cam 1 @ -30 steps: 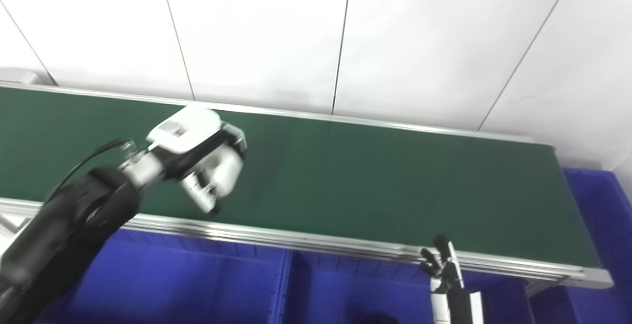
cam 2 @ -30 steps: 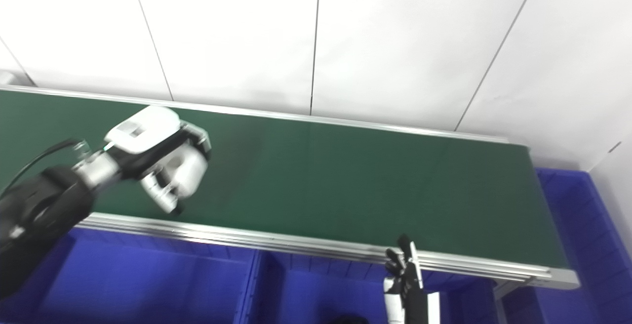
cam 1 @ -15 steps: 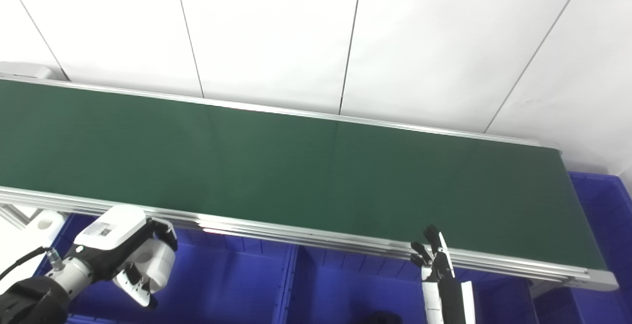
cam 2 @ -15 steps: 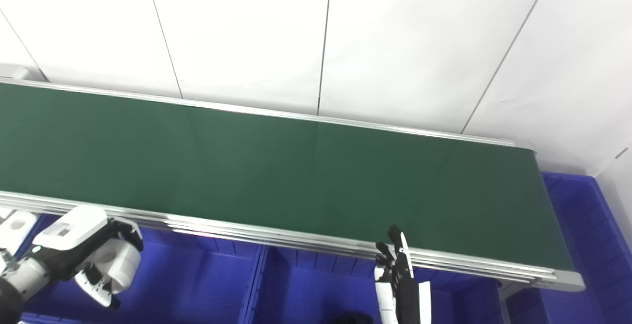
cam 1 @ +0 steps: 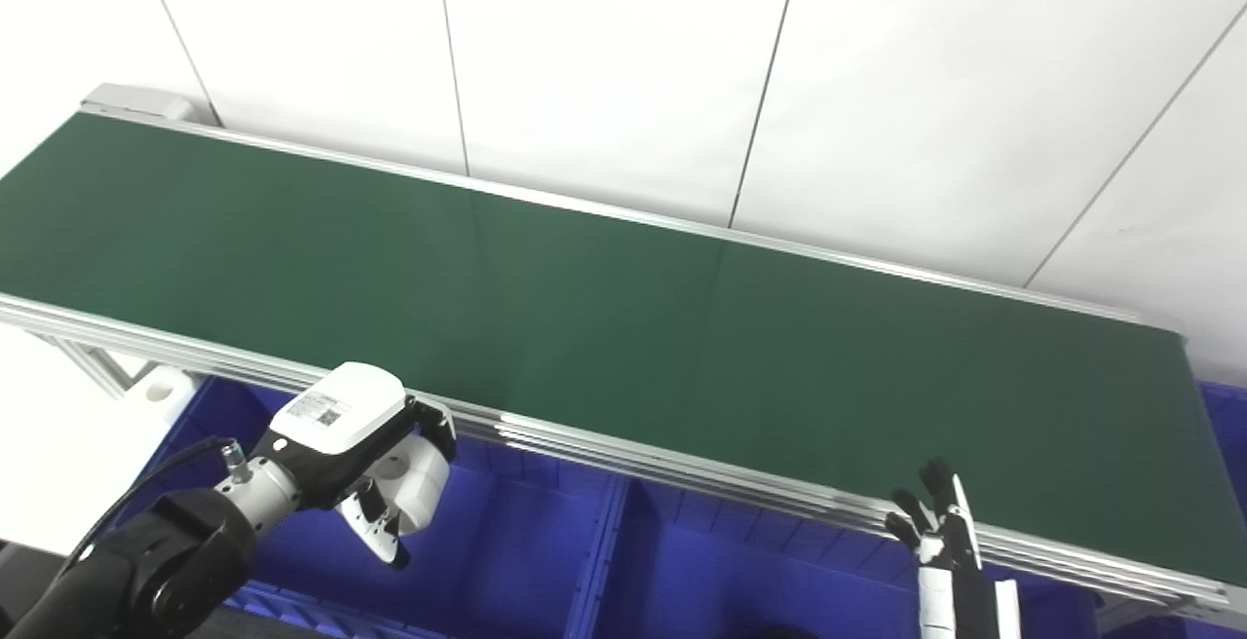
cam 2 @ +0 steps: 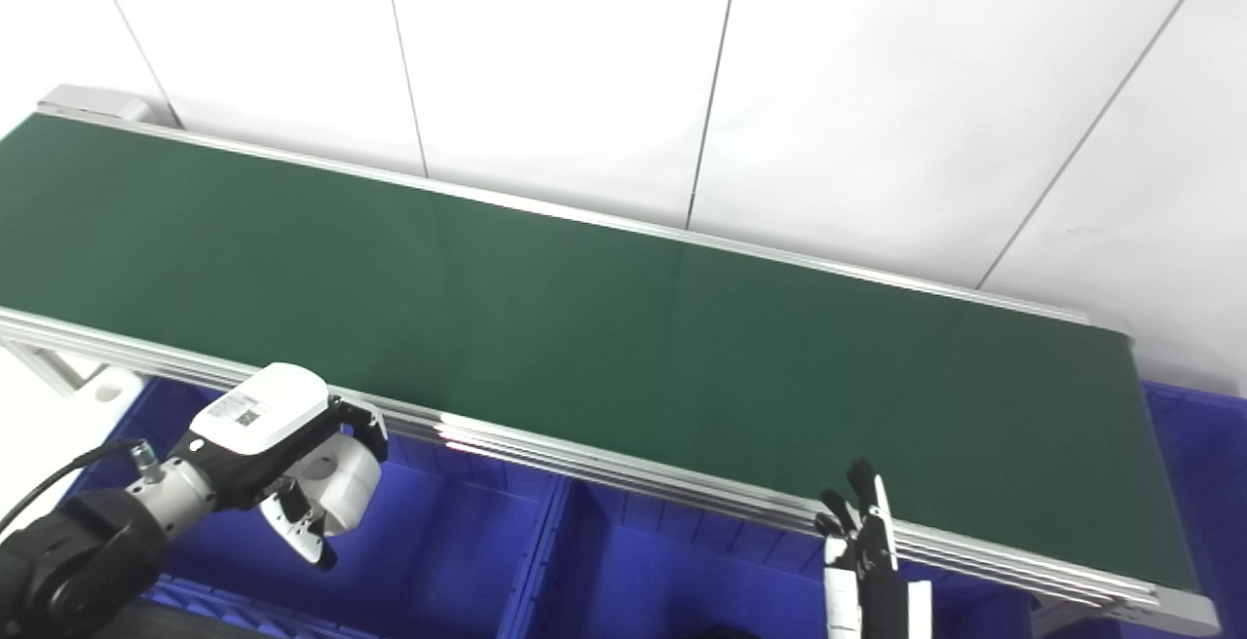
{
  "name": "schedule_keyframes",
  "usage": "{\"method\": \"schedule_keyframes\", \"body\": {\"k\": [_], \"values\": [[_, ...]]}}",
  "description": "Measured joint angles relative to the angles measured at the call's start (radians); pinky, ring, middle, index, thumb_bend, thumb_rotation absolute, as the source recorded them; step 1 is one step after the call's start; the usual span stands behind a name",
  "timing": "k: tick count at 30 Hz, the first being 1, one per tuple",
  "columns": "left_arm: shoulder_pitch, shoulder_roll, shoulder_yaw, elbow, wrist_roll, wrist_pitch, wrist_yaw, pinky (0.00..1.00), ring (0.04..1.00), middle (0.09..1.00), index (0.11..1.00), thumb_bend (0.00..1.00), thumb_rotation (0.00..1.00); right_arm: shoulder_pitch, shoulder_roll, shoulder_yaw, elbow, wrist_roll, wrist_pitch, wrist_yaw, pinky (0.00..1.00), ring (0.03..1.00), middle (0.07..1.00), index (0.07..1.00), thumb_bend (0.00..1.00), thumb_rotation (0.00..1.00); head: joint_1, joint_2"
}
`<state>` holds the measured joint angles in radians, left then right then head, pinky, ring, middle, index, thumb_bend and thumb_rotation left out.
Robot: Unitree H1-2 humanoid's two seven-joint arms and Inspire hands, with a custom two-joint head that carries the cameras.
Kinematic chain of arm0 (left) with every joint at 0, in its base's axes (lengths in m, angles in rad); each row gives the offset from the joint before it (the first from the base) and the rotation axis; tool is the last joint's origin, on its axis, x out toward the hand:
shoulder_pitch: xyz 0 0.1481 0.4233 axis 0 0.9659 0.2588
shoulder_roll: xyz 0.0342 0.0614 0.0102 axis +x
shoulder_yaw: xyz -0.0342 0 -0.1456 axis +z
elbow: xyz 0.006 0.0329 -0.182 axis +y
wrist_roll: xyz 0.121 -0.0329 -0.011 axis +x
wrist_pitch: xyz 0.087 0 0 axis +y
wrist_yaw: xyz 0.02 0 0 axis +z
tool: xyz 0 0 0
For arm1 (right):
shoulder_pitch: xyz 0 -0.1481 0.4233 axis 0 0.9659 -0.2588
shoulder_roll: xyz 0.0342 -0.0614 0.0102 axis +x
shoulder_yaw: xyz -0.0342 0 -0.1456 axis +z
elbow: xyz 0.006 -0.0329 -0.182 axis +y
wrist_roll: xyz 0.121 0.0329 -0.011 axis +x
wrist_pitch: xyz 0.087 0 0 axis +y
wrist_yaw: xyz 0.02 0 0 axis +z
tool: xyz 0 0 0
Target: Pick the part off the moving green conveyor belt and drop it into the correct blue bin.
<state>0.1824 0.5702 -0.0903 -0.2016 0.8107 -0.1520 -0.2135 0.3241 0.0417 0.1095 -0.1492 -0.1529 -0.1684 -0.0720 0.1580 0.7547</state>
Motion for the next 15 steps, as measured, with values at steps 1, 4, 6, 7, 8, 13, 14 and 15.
{"method": "schedule_keyframes", "body": {"k": [1, 4, 6, 7, 8, 13, 14, 15], "values": [[0.0, 0.0, 0.0, -0.002, 0.0, 0.009, -0.007, 0.41, 0.515, 0.584, 0.56, 0.7, 0.08, 0.001, -0.001, -0.002, -0.002, 0.002, 0.003, 0.0, 0.82, 0.874, 0.948, 0.95, 0.6, 1.0, -0.006, 0.008], [-0.007, 0.005, -0.013, -0.036, 0.007, 0.083, -0.129, 0.56, 0.693, 0.741, 0.717, 0.84, 0.25, 0.002, -0.001, -0.006, -0.007, 0.004, 0.006, 0.0, 0.82, 0.87, 0.944, 0.949, 0.58, 1.0, -0.005, 0.012], [-0.014, 0.019, -0.036, -0.071, 0.021, 0.145, -0.244, 0.63, 0.764, 0.801, 0.777, 0.89, 0.3, 0.0, 0.001, -0.006, -0.012, 0.003, 0.008, 0.0, 0.82, 0.866, 0.94, 0.947, 0.58, 1.0, -0.003, 0.014], [-0.014, 0.025, -0.04, -0.083, 0.022, 0.164, -0.282, 0.65, 0.785, 0.82, 0.798, 0.89, 0.32, 0.0, 0.002, -0.005, -0.018, 0.002, 0.01, 0.0, 0.82, 0.868, 0.942, 0.949, 0.57, 1.0, -0.003, 0.014], [-0.015, 0.029, -0.039, -0.094, 0.022, 0.184, -0.309, 0.66, 0.802, 0.838, 0.817, 0.9, 0.33, 0.0, 0.005, -0.005, -0.025, 0.002, 0.014, 0.0, 0.82, 0.87, 0.942, 0.95, 0.57, 1.0, -0.005, 0.014], [-0.02, 0.041, -0.031, -0.101, 0.01, 0.206, -0.335, 0.72, 0.85, 0.891, 0.873, 0.93, 0.39, -0.001, 0.01, -0.001, -0.029, 0.0, 0.017, 0.0, 0.81, 0.872, 0.95, 0.954, 0.55, 1.0, -0.02, 0.014], [-0.02, 0.042, -0.029, -0.102, -0.002, 0.206, -0.334, 0.73, 0.864, 0.906, 0.885, 0.93, 0.43, -0.002, 0.011, -0.001, -0.029, -0.003, 0.017, 0.0, 0.81, 0.868, 0.946, 0.95, 0.55, 1.0, -0.021, 0.014], [-0.02, 0.043, -0.029, -0.108, -0.007, 0.205, -0.336, 0.74, 0.877, 0.918, 0.893, 0.93, 0.46, -0.002, 0.012, -0.001, -0.029, -0.007, 0.017, 0.0, 0.81, 0.868, 0.946, 0.951, 0.55, 1.0, -0.021, 0.014]]}}
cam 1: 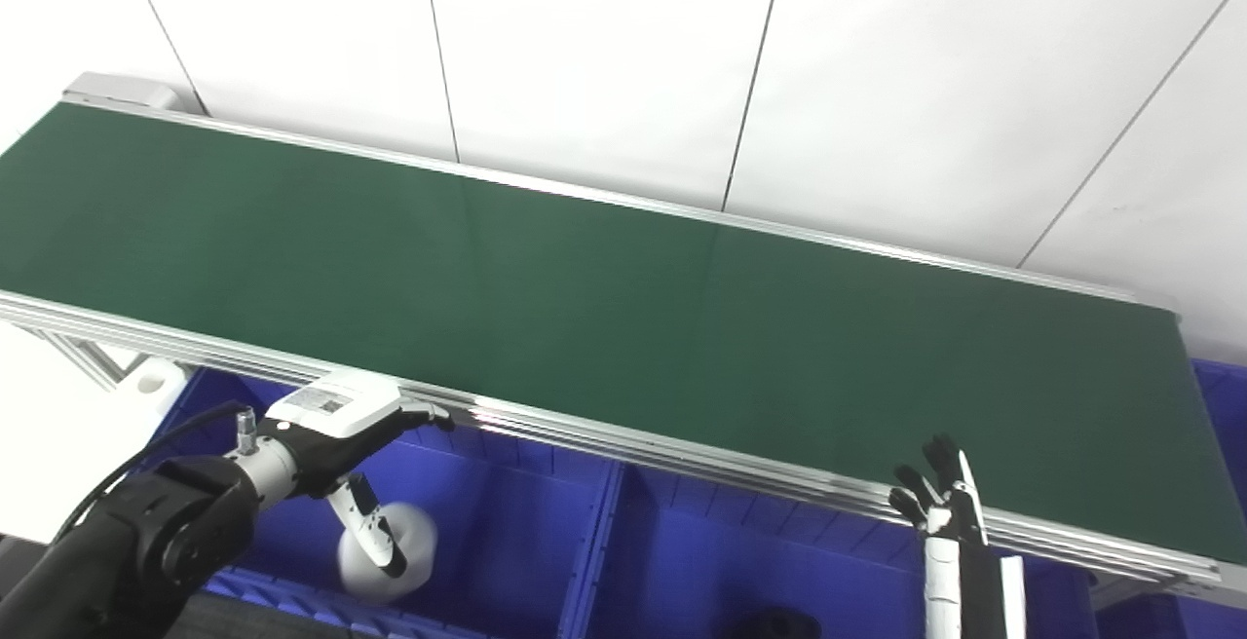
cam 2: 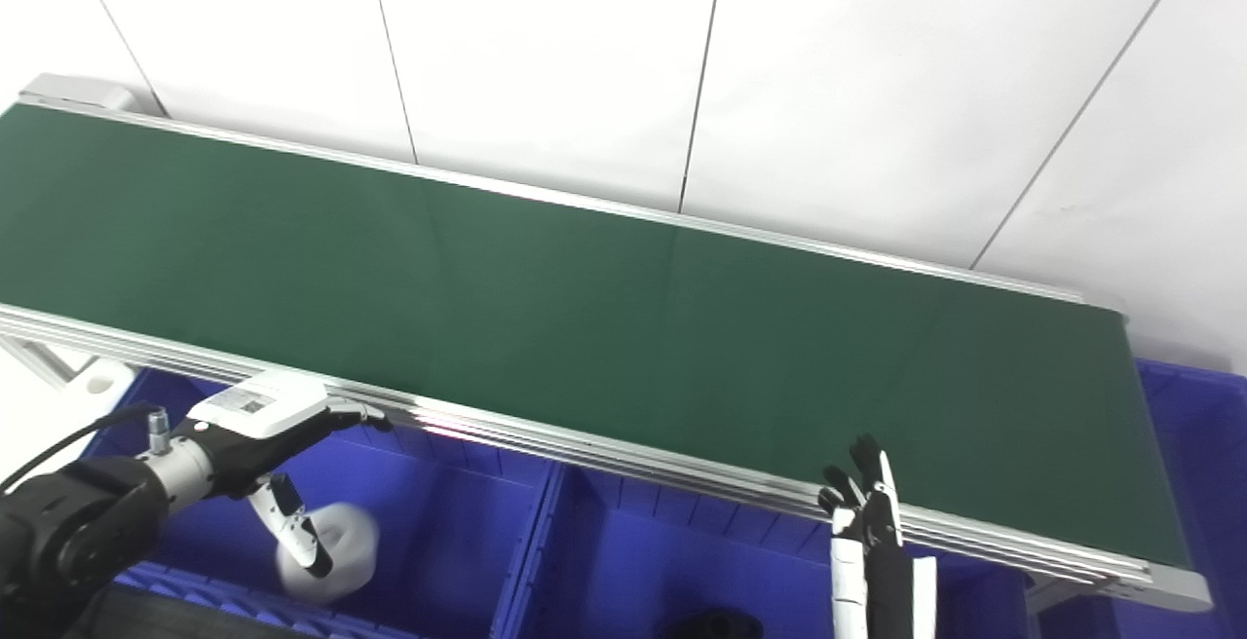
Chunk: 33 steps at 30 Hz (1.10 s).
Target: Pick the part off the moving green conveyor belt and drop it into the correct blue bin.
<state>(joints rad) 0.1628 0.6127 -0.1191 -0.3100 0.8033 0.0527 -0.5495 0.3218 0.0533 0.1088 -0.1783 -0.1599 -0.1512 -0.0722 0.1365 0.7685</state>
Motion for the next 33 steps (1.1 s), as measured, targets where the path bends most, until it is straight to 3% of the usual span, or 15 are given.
{"method": "schedule_keyframes", "body": {"k": [5, 9, 11, 13, 14, 16, 18, 22, 30, 33], "values": [[-0.001, 0.029, 0.004, -0.079, -0.074, 0.011, -0.065, 0.83, 0.947, 0.97, 0.932, 0.93, 0.55, -0.003, 0.014, 0.002, 0.0, -0.005, 0.003, 0.0, 0.82, 0.872, 0.945, 0.949, 0.52, 1.0, -0.02, 0.0], [0.007, 0.041, 0.043, -0.122, -0.171, 0.031, -0.096, 0.8, 0.929, 0.97, 0.938, 0.92, 0.53, -0.002, 0.019, 0.003, 0.0, -0.016, 0.002, -0.003, 0.81, 0.871, 0.945, 0.947, 0.52, 1.0, -0.046, 0.002], [0.019, 0.03, 0.082, -0.138, -0.254, 0.033, -0.079, 0.77, 0.912, 0.971, 0.954, 0.88, 0.6, -0.002, 0.021, 0.005, 0.0, -0.023, 0.002, -0.005, 0.82, 0.881, 0.954, 0.95, 0.55, 1.0, -0.083, 0.005], [0.039, -0.019, 0.135, -0.151, -0.348, 0.039, -0.03, 0.78, 0.926, 0.977, 0.97, 0.82, 0.61, -0.002, 0.025, 0.009, 0.0, -0.034, 0.002, -0.009, 0.82, 0.884, 0.957, 0.952, 0.55, 1.0, -0.112, 0.005], [0.047, -0.061, 0.156, -0.161, -0.39, 0.052, -0.003, 0.81, 0.958, 0.993, 0.99, 0.71, 0.58, -0.002, 0.029, 0.012, 0.002, -0.046, 0.002, -0.012, 0.81, 0.878, 0.955, 0.949, 0.58, 1.0, -0.145, 0.006], [0.055, -0.158, 0.173, -0.17, -0.451, 0.089, 0.046, 0.85, 0.988, 0.999, 0.999, 0.66, 0.61, -0.003, 0.038, 0.017, 0.008, -0.063, 0.002, -0.021, 0.81, 0.874, 0.953, 0.952, 0.61, 1.0, -0.19, 0.006], [0.061, -0.238, 0.174, -0.17, -0.497, 0.129, 0.073, 0.89, 0.995, 1.0, 1.0, 0.65, 0.62, -0.009, 0.052, 0.028, 0.018, -0.078, 0.002, -0.026, 0.81, 0.873, 0.952, 0.953, 0.62, 1.0, -0.228, 0.003], [0.057, -0.337, 0.198, -0.164, -0.596, 0.183, 0.128, 0.97, 1.0, 1.0, 1.0, 0.65, 0.68, -0.025, 0.084, 0.046, 0.067, -0.127, 0.0, -0.052, 0.79, 0.857, 0.943, 0.941, 0.63, 1.0, -0.276, -0.009], [0.039, -0.42, 0.155, -0.139, -0.651, 0.193, 0.191, 1.0, 1.0, 1.0, 1.0, 0.73, 0.7, -0.033, 0.094, 0.06, 0.15, -0.148, -0.017, -0.117, 0.8, 0.86, 0.953, 0.933, 0.65, 1.0, -0.399, -0.037], [0.037, -0.428, 0.137, -0.102, -0.656, 0.157, 0.214, 1.0, 1.0, 1.0, 1.0, 0.77, 0.73, -0.038, 0.092, 0.065, 0.163, -0.174, -0.031, -0.141, 0.79, 0.861, 0.952, 0.935, 0.64, 1.0, -0.454, -0.029]]}}
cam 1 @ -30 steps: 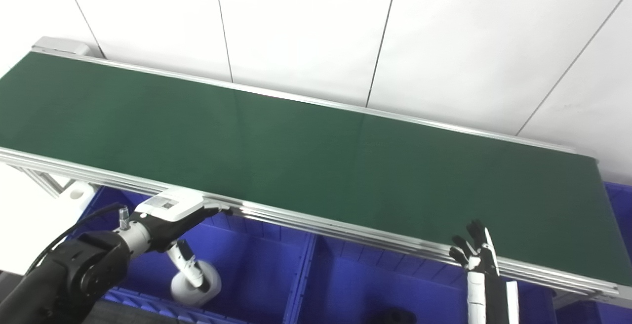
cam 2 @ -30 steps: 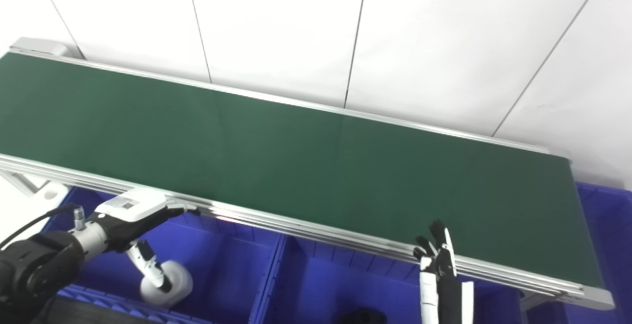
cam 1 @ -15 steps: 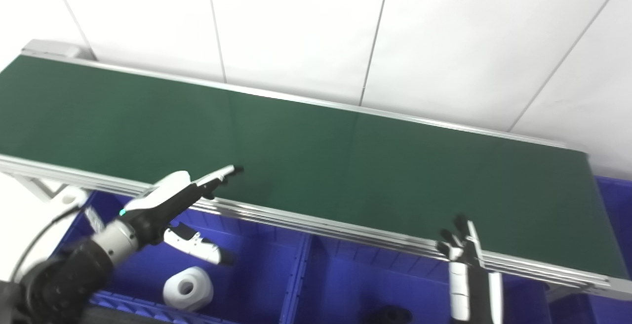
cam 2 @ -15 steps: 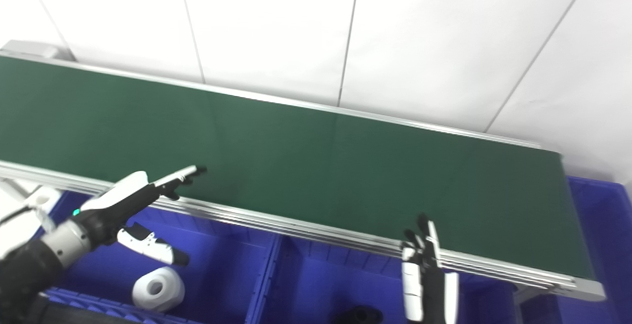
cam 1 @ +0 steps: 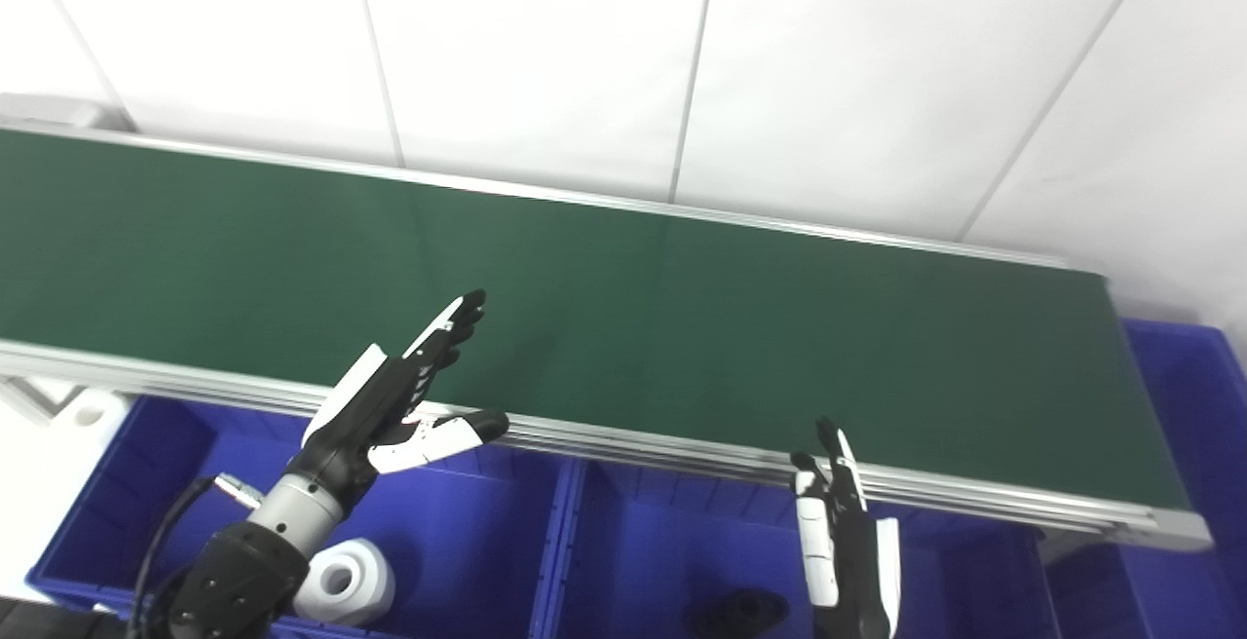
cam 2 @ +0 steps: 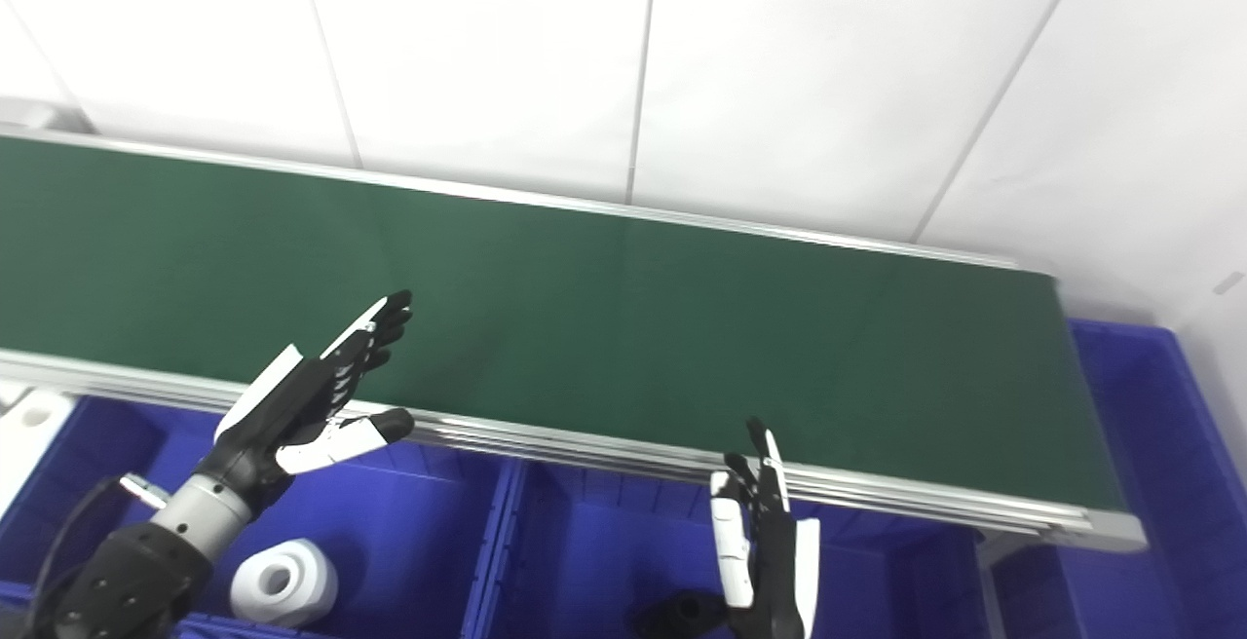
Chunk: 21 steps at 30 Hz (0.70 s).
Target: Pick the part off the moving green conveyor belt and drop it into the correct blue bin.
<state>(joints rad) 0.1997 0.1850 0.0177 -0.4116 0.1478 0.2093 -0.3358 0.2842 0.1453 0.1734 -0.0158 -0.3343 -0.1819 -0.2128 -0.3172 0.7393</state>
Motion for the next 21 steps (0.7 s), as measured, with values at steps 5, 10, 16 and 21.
{"method": "schedule_keyframes", "body": {"k": [5, 10, 16, 21], "values": [[0.008, -0.005, 0.006, 0.069, -0.012, -0.099, 0.056, 1.0, 1.0, 1.0, 1.0, 0.78, 0.75, -0.003, -0.002, 0.006, 0.01, -0.022, -0.003, -0.023, 0.8, 0.869, 0.959, 0.94, 0.62, 1.0, -0.048, 0.002], [0.031, -0.013, 0.014, 0.12, -0.061, -0.141, 0.08, 1.0, 1.0, 1.0, 1.0, 0.77, 0.72, -0.012, -0.004, 0.01, 0.03, -0.044, -0.003, -0.048, 0.79, 0.862, 0.959, 0.925, 0.64, 1.0, -0.091, -0.006], [0.033, -0.007, 0.019, 0.119, -0.102, -0.155, 0.085, 1.0, 1.0, 1.0, 1.0, 0.78, 0.74, -0.028, -0.008, 0.014, 0.064, -0.04, -0.032, -0.067, 0.8, 0.874, 0.962, 0.928, 0.64, 1.0, -0.129, -0.002], [0.043, -0.021, 0.039, 0.059, -0.16, -0.137, 0.104, 1.0, 1.0, 1.0, 1.0, 0.74, 0.68, -0.029, -0.008, 0.015, 0.064, -0.042, -0.036, -0.082, 0.79, 0.865, 0.958, 0.93, 0.64, 1.0, -0.126, 0.026]]}}
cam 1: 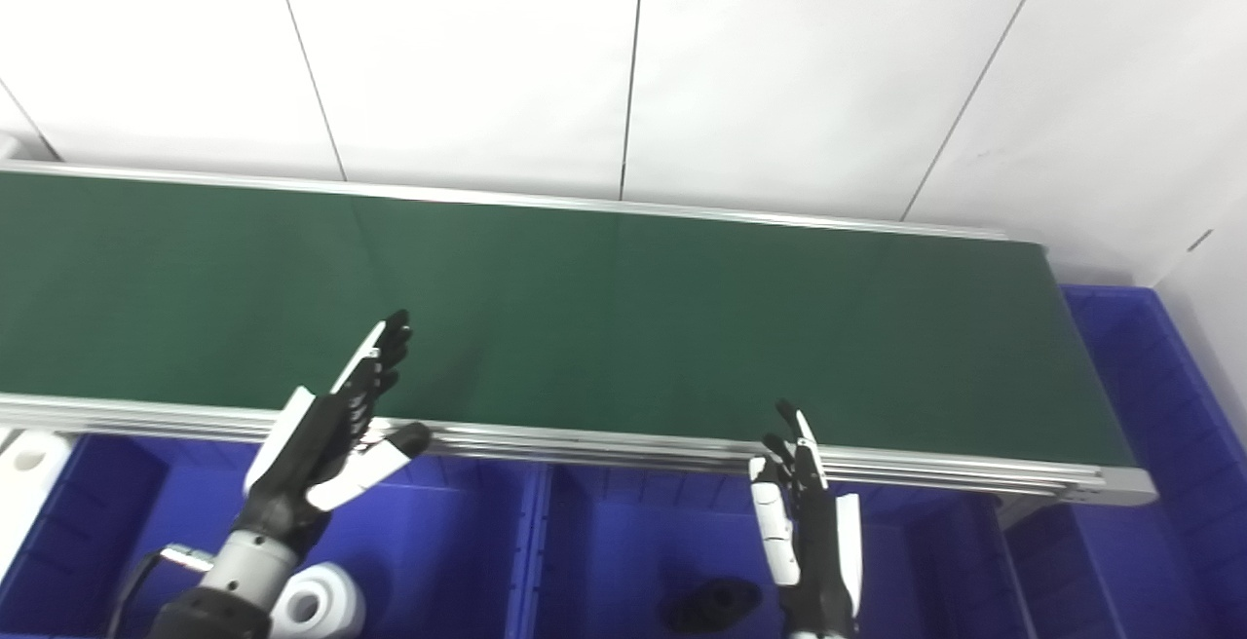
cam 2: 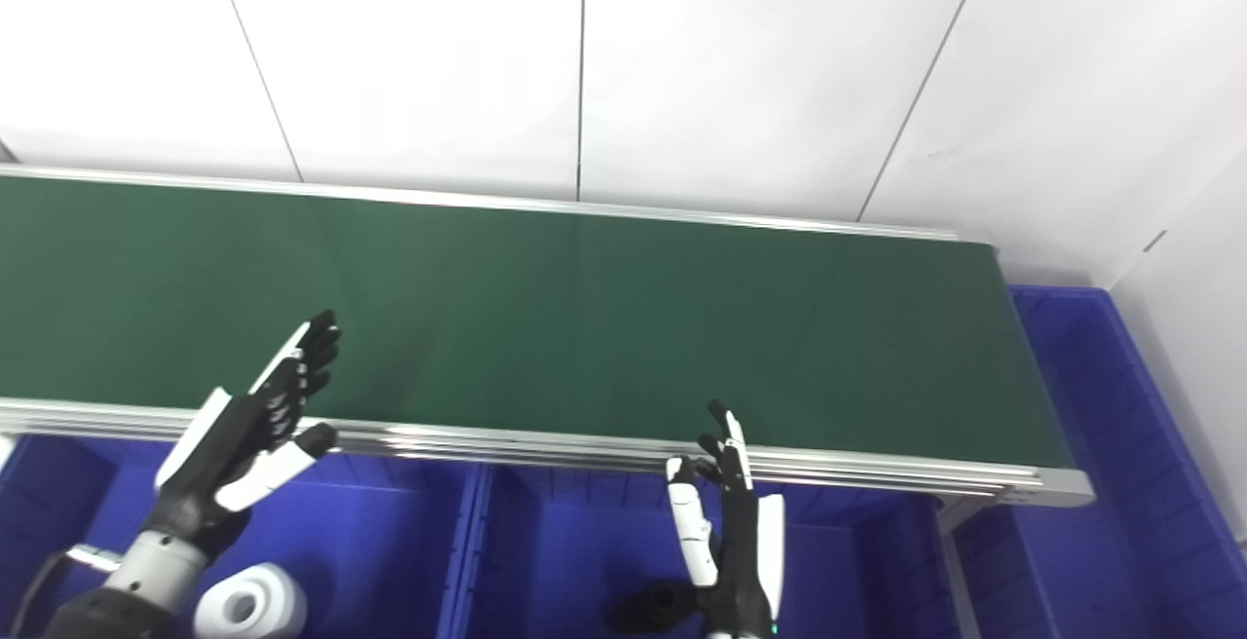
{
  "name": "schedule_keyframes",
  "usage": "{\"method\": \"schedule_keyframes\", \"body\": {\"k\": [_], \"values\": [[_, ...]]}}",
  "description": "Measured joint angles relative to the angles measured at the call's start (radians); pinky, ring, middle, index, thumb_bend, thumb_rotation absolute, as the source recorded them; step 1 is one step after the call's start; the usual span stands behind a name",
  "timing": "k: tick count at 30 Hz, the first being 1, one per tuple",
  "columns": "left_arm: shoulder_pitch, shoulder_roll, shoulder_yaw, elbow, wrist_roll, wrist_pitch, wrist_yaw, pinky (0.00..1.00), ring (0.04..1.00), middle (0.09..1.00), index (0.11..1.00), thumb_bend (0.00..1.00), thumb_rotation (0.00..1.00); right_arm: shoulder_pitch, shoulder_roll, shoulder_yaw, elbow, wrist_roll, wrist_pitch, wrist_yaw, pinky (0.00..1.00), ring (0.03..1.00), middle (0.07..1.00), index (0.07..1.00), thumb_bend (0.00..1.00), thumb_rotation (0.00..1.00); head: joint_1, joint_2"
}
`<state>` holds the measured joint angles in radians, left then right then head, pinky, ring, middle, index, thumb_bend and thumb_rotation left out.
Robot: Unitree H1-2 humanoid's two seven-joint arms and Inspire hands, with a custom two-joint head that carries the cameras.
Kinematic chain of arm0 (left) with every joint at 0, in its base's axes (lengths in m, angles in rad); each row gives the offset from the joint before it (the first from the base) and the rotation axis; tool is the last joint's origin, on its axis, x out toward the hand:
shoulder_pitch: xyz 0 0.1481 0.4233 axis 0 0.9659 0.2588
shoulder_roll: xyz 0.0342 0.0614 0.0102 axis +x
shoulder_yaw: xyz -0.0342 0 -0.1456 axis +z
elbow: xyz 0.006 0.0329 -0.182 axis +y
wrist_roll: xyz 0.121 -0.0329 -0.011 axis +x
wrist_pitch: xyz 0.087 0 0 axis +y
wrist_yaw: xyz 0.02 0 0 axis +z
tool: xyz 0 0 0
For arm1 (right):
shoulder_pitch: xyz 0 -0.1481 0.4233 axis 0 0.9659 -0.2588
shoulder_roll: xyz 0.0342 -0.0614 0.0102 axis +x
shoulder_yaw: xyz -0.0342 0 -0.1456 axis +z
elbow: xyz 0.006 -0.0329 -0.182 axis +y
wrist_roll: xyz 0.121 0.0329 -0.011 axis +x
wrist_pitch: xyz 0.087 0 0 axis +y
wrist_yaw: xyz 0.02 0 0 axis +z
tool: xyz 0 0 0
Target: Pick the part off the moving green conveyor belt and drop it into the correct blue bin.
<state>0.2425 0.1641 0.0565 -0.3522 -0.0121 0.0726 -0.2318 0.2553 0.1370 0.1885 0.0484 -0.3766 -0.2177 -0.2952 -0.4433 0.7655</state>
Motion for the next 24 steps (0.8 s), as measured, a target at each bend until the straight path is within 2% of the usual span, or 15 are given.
{"method": "schedule_keyframes", "body": {"k": [2, 4, 8, 10, 12, 14, 16, 19, 22, 24], "values": [[0.012, -0.015, 0.011, -0.074, -0.049, 0.042, 0.008, 1.0, 1.0, 1.0, 1.0, 0.75, 0.67, 0.0, 0.0, 0.0, -0.001, 0.0, 0.0, 0.0, 0.79, 0.868, 0.962, 0.933, 0.63, 1.0, 0.012, 0.012], [0.025, -0.032, 0.014, -0.129, -0.082, 0.069, 0.022, 1.0, 1.0, 1.0, 1.0, 0.71, 0.67, 0.0, -0.001, 0.001, -0.003, -0.003, 0.0, 0.001, 0.79, 0.87, 0.962, 0.933, 0.62, 1.0, 0.037, 0.029], [0.074, -0.082, 0.004, -0.156, -0.093, 0.073, 0.052, 1.0, 1.0, 1.0, 1.0, 0.69, 0.66, 0.0, -0.002, 0.005, -0.021, -0.009, 0.001, 0.005, 0.79, 0.87, 0.959, 0.933, 0.61, 1.0, 0.066, 0.034], [0.094, -0.096, -0.01, -0.125, -0.067, 0.042, 0.065, 1.0, 1.0, 1.0, 1.0, 0.74, 0.69, 0.0, -0.003, 0.005, -0.022, -0.008, 0.001, 0.008, 0.79, 0.871, 0.965, 0.938, 0.58, 1.0, 0.075, 0.029], [0.095, -0.106, -0.017, -0.032, -0.022, -0.031, 0.08, 1.0, 1.0, 1.0, 1.0, 0.78, 0.71, 0.0, -0.003, 0.005, -0.024, -0.005, 0.001, 0.012, 0.79, 0.87, 0.964, 0.934, 0.58, 1.0, 0.098, 0.018], [0.092, -0.115, -0.015, 0.071, 0.017, -0.097, 0.113, 1.0, 1.0, 1.0, 1.0, 0.78, 0.72, 0.001, -0.003, 0.005, -0.03, -0.003, 0.001, 0.018, 0.78, 0.869, 0.961, 0.933, 0.58, 1.0, 0.114, 0.014], [0.09, -0.125, -0.016, 0.131, 0.04, -0.139, 0.14, 1.0, 1.0, 1.0, 1.0, 0.78, 0.73, 0.006, -0.003, 0.005, -0.047, 0.0, 0.002, 0.022, 0.79, 0.868, 0.96, 0.932, 0.59, 1.0, 0.124, 0.012], [0.08, -0.142, -0.026, 0.166, 0.068, -0.21, 0.162, 1.0, 1.0, 1.0, 1.0, 0.78, 0.78, 0.013, -0.001, 0.004, -0.062, 0.024, 0.003, 0.029, 0.8, 0.872, 0.956, 0.939, 0.6, 1.0, 0.133, 0.015], [0.066, -0.153, -0.04, 0.175, 0.094, -0.244, 0.179, 1.0, 1.0, 1.0, 1.0, 0.77, 0.78, 0.024, 0.0, 0.005, -0.086, 0.046, 0.004, 0.045, 0.81, 0.875, 0.955, 0.941, 0.62, 1.0, 0.146, 0.014], [0.065, -0.158, -0.048, 0.173, 0.097, -0.253, 0.183, 1.0, 1.0, 1.0, 1.0, 0.81, 0.8, 0.029, 0.0, 0.005, -0.092, 0.055, 0.004, 0.049, 0.81, 0.874, 0.955, 0.943, 0.61, 1.0, 0.156, 0.011]]}}
